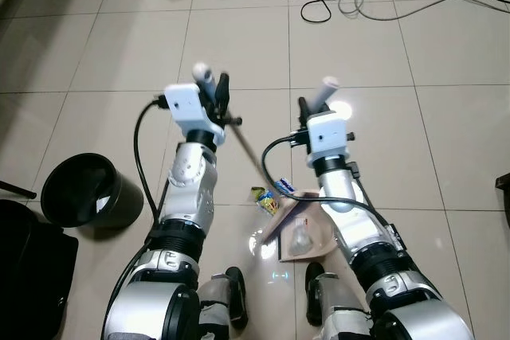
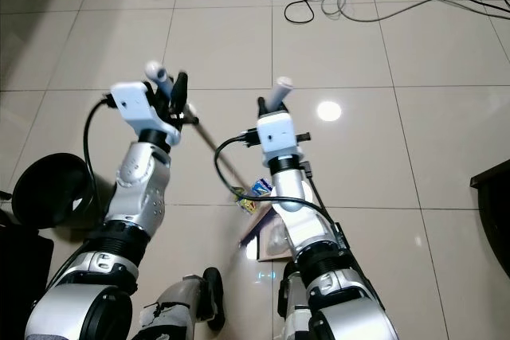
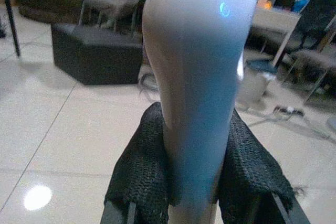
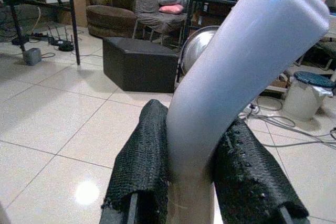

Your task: Sweep floor

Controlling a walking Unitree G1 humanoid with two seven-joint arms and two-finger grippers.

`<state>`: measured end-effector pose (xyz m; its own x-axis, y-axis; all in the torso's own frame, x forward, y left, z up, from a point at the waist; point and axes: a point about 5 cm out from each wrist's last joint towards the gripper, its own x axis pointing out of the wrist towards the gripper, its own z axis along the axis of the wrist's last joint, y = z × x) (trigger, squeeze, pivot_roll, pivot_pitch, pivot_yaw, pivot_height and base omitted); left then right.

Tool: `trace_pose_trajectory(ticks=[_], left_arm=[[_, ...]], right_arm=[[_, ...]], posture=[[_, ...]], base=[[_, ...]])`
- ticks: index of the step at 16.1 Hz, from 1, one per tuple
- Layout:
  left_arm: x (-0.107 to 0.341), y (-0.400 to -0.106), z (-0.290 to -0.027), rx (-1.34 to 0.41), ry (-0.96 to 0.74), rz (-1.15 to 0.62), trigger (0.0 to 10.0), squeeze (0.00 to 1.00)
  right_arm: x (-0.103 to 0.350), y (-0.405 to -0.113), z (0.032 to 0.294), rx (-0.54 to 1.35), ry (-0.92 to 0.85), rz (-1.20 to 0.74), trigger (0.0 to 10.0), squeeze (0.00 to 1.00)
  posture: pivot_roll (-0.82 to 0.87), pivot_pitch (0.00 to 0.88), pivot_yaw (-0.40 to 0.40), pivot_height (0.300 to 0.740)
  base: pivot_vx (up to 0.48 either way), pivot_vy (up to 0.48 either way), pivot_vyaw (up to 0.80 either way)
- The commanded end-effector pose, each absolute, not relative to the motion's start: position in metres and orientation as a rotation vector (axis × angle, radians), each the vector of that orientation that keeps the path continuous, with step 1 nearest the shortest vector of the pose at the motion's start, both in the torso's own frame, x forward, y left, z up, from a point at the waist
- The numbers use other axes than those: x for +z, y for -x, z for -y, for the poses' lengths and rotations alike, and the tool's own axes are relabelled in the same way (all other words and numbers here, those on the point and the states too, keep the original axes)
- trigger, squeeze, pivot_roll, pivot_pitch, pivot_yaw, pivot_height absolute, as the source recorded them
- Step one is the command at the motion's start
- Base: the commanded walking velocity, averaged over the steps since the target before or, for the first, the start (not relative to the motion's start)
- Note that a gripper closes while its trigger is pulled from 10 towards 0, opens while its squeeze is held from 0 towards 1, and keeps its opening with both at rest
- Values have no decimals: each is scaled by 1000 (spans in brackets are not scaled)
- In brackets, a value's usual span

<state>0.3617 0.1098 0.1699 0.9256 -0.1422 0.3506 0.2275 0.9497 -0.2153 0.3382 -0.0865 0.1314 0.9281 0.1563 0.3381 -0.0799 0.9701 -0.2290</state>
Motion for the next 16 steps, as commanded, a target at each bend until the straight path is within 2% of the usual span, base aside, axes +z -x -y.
trace_pose_trajectory(ticks=[1,5,9,16], left_arm=[[175,-359,-113,-217,228,366,10000,0],[186,-361,-122,-245,214,371,10000,0],[185,-361,-132,-197,250,345,10000,0],[217,-372,-138,-154,324,395,10000,0]], right_arm=[[121,-338,87,127,191,300,10000,0],[120,-341,104,72,87,266,10000,0],[123,-334,129,-26,-60,295,10000,0],[128,-332,140,-9,-72,312,10000,0]], posture=[[75,243,91,740],[66,181,95,740],[54,126,111,740],[42,99,111,740]], base=[[0,0,0],[0,0,0],[0,0,0],[0,0,0]])
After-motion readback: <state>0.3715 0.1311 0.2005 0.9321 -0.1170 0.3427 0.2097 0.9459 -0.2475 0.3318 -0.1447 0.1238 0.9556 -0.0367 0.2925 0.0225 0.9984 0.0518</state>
